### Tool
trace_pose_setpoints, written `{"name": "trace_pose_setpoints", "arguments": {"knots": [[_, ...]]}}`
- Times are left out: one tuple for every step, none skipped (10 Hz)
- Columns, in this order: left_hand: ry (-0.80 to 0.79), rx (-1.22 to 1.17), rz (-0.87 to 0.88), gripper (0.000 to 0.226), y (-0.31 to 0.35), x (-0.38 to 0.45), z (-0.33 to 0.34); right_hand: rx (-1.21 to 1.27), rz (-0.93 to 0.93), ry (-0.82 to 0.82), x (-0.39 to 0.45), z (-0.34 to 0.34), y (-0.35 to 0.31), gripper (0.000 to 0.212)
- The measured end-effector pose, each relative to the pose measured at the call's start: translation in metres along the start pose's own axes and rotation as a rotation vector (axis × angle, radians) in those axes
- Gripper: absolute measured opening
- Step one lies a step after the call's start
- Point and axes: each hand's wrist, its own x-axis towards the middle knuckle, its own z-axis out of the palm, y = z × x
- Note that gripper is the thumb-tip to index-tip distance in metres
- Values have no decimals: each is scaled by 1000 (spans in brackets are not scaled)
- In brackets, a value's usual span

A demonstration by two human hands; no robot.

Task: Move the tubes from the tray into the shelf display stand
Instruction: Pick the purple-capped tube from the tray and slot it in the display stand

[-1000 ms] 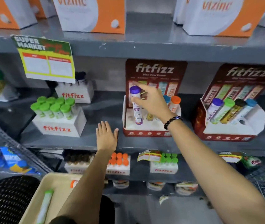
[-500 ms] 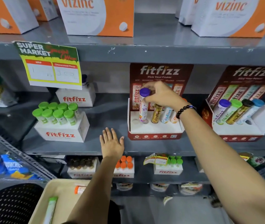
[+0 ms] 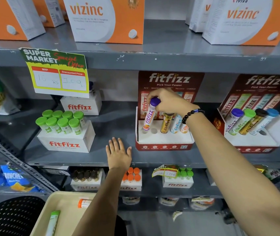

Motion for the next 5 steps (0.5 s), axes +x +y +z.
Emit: {"name": "trace_pose_setpoints", "arguments": {"knots": [[-3, -8, -1, 68, 0, 0, 0, 21, 29, -11, 1, 2, -2, 31], [-3, -13, -1, 68, 0, 1, 1, 39, 40, 9, 2, 7, -5, 18], [3, -23, -4, 68, -1, 1, 2, 54, 58, 32, 5, 11, -7, 18], [7, -32, -4, 68, -1, 1, 3, 49, 79, 35, 6, 13, -10, 28], [12, -38, -3, 67, -1, 2, 4, 0, 104, 41, 9, 14, -13, 36]]}}
